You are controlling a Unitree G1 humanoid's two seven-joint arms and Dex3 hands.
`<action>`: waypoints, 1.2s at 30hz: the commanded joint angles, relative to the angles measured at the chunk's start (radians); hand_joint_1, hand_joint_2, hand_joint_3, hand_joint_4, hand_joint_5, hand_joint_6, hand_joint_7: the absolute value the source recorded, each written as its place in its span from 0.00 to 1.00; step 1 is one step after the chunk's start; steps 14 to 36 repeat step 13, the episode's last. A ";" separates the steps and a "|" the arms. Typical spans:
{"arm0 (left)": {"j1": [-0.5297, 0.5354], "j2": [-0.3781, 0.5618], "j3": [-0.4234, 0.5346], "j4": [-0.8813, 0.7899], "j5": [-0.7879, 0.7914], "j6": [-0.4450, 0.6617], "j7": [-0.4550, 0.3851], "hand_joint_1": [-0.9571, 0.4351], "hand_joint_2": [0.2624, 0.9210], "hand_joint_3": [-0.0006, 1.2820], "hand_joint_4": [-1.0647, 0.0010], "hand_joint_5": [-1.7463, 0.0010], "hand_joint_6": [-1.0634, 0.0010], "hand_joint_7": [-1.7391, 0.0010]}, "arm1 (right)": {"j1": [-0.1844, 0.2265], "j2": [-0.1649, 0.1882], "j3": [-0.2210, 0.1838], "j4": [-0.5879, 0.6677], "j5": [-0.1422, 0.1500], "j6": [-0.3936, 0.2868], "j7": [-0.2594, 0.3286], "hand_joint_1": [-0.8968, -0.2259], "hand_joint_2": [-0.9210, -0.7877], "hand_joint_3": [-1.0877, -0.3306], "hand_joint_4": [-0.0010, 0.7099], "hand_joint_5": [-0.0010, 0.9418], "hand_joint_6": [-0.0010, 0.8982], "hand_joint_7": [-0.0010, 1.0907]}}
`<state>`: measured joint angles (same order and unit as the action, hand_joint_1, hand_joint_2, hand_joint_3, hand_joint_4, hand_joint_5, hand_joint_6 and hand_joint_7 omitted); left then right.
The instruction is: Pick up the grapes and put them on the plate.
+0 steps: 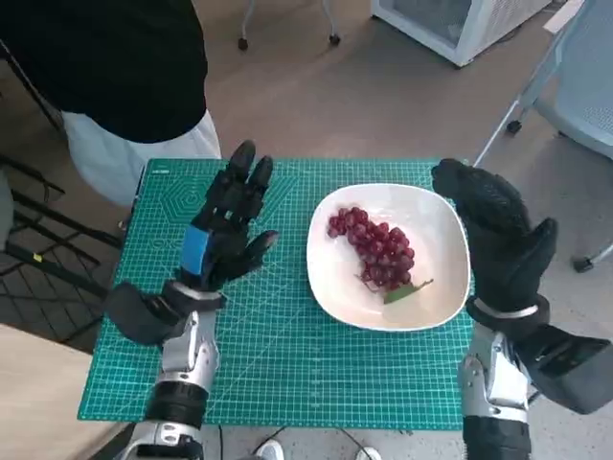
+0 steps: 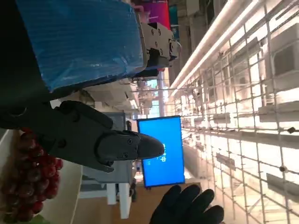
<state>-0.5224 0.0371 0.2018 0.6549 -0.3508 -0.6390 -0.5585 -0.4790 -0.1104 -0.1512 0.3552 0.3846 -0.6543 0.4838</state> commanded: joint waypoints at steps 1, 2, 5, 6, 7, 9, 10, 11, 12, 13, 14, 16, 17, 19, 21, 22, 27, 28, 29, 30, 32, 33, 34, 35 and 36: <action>-0.002 -0.005 0.008 0.014 -0.008 -0.026 -0.001 0.26 1.00 0.30 0.91 1.00 0.88 1.00 | 0.006 -0.001 0.000 0.025 -0.009 0.004 0.012 0.61 0.00 0.71 0.44 0.00 0.15 0.34; -0.002 -0.007 0.008 0.013 -0.008 -0.027 0.001 0.26 1.00 0.30 0.91 1.00 0.89 1.00 | 0.005 -0.002 0.000 0.029 -0.009 0.002 0.013 0.61 0.00 0.71 0.44 0.00 0.15 0.34; -0.002 -0.013 0.008 0.008 -0.009 -0.028 0.004 0.26 1.00 0.30 0.91 1.00 0.89 1.00 | 0.001 -0.001 0.001 0.038 -0.012 -0.002 0.015 0.62 0.00 0.71 0.44 0.00 0.15 0.34; -0.002 -0.015 0.008 0.008 -0.010 -0.028 0.004 0.26 1.00 0.30 0.91 1.00 0.90 1.00 | 0.001 -0.001 0.001 0.040 -0.014 -0.003 0.015 0.62 0.00 0.71 0.44 0.00 0.15 0.35; -0.003 -0.017 0.008 0.007 -0.011 -0.028 0.004 0.26 1.00 0.31 0.91 1.00 0.90 1.00 | 0.000 0.000 0.002 0.042 -0.016 -0.003 0.014 0.62 0.00 0.71 0.44 0.00 0.15 0.35; -0.003 -0.022 0.007 0.006 -0.012 -0.031 0.005 0.26 1.00 0.31 0.92 1.00 0.90 1.00 | -0.002 0.001 0.004 0.045 -0.018 -0.004 0.014 0.62 0.00 0.71 0.44 0.00 0.14 0.35; -0.003 -0.024 0.007 0.006 -0.012 -0.034 0.005 0.26 1.00 0.31 0.92 1.00 0.90 1.00 | -0.002 0.001 0.004 0.046 -0.020 -0.003 0.014 0.62 0.00 0.71 0.44 0.00 0.14 0.35; -0.003 -0.027 0.006 0.005 -0.011 -0.036 0.006 0.26 1.00 0.31 0.92 1.00 0.90 1.00 | -0.002 0.002 0.005 0.046 -0.021 -0.003 0.014 0.62 0.00 0.71 0.44 0.00 0.14 0.35; -0.002 -0.030 0.006 0.005 -0.011 -0.039 0.007 0.26 1.00 0.31 0.92 1.00 0.90 1.00 | -0.002 0.002 0.006 0.046 -0.022 -0.002 0.014 0.62 0.00 0.71 0.44 0.00 0.14 0.35; -0.002 -0.032 0.006 0.004 -0.010 -0.041 0.007 0.26 1.00 0.31 0.92 1.00 0.90 1.00 | -0.002 0.003 0.006 0.045 -0.022 -0.001 0.014 0.62 0.00 0.71 0.44 0.00 0.14 0.36; -0.002 -0.032 0.006 0.004 -0.010 -0.041 0.007 0.26 1.00 0.31 0.92 1.00 0.90 1.00 | -0.002 0.003 0.006 0.045 -0.022 -0.001 0.014 0.62 0.00 0.71 0.44 0.00 0.14 0.36; -0.002 -0.032 0.006 0.004 -0.010 -0.041 0.007 0.26 1.00 0.31 0.92 1.00 0.90 1.00 | -0.002 0.003 0.006 0.045 -0.022 -0.001 0.014 0.62 0.00 0.71 0.44 0.00 0.14 0.36; -0.002 -0.032 0.006 0.004 -0.010 -0.041 0.007 0.26 1.00 0.31 0.92 1.00 0.90 1.00 | -0.002 0.003 0.006 0.045 -0.022 -0.001 0.014 0.62 0.00 0.71 0.44 0.00 0.14 0.36; -0.002 -0.032 0.006 0.004 -0.010 -0.041 0.007 0.26 1.00 0.31 0.92 1.00 0.90 1.00 | -0.002 0.003 0.006 0.045 -0.022 -0.001 0.014 0.62 0.00 0.71 0.44 0.00 0.14 0.36; -0.002 -0.032 0.006 0.004 -0.010 -0.041 0.007 0.26 1.00 0.31 0.92 1.00 0.90 1.00 | -0.002 0.003 0.006 0.045 -0.022 -0.001 0.014 0.62 0.00 0.71 0.44 0.00 0.14 0.36; -0.002 -0.032 0.006 0.004 -0.010 -0.041 0.007 0.26 1.00 0.31 0.92 1.00 0.90 1.00 | -0.002 0.003 0.006 0.045 -0.022 -0.001 0.014 0.62 0.00 0.71 0.44 0.00 0.14 0.36; -0.002 -0.032 0.006 0.004 -0.010 -0.041 0.007 0.26 1.00 0.31 0.92 1.00 0.90 1.00 | -0.002 0.003 0.006 0.045 -0.022 -0.001 0.014 0.62 0.00 0.71 0.44 0.00 0.14 0.36; -0.002 -0.032 0.006 0.004 -0.010 -0.041 0.007 0.26 1.00 0.31 0.92 1.00 0.90 1.00 | -0.002 0.003 0.006 0.045 -0.022 -0.001 0.014 0.62 0.00 0.71 0.44 0.00 0.14 0.36; -0.002 -0.032 0.006 0.004 -0.010 -0.041 0.007 0.26 1.00 0.31 0.92 1.00 0.90 1.00 | -0.002 0.003 0.006 0.045 -0.022 -0.001 0.014 0.62 0.00 0.71 0.44 0.00 0.14 0.36; -0.002 -0.032 0.006 0.004 -0.010 -0.041 0.007 0.26 1.00 0.31 0.92 1.00 0.90 1.00 | -0.002 0.003 0.006 0.045 -0.022 -0.001 0.014 0.62 0.00 0.71 0.44 0.00 0.14 0.36; -0.002 -0.032 0.006 0.004 -0.010 -0.041 0.007 0.26 1.00 0.31 0.92 1.00 0.90 1.00 | -0.002 0.003 0.006 0.045 -0.022 -0.001 0.014 0.62 0.00 0.71 0.44 0.00 0.14 0.36; -0.002 -0.032 0.006 0.004 -0.010 -0.041 0.007 0.26 1.00 0.31 0.92 1.00 0.90 1.00 | -0.002 0.003 0.006 0.045 -0.022 -0.001 0.014 0.62 0.00 0.71 0.44 0.00 0.14 0.36; -0.002 -0.032 0.006 0.004 -0.010 -0.041 0.007 0.26 1.00 0.31 0.92 1.00 0.90 1.00 | -0.002 0.003 0.006 0.045 -0.022 -0.001 0.014 0.62 0.00 0.71 0.44 0.00 0.14 0.36; -0.002 -0.032 0.006 0.004 -0.010 -0.041 0.007 0.26 1.00 0.31 0.92 1.00 0.90 1.00 | -0.002 0.003 0.006 0.045 -0.022 -0.001 0.014 0.62 0.00 0.71 0.44 0.00 0.14 0.36; -0.002 -0.032 0.006 0.004 -0.010 -0.041 0.007 0.26 1.00 0.31 0.92 1.00 0.90 1.00 | -0.002 0.003 0.006 0.045 -0.022 -0.001 0.014 0.62 0.00 0.71 0.44 0.00 0.14 0.36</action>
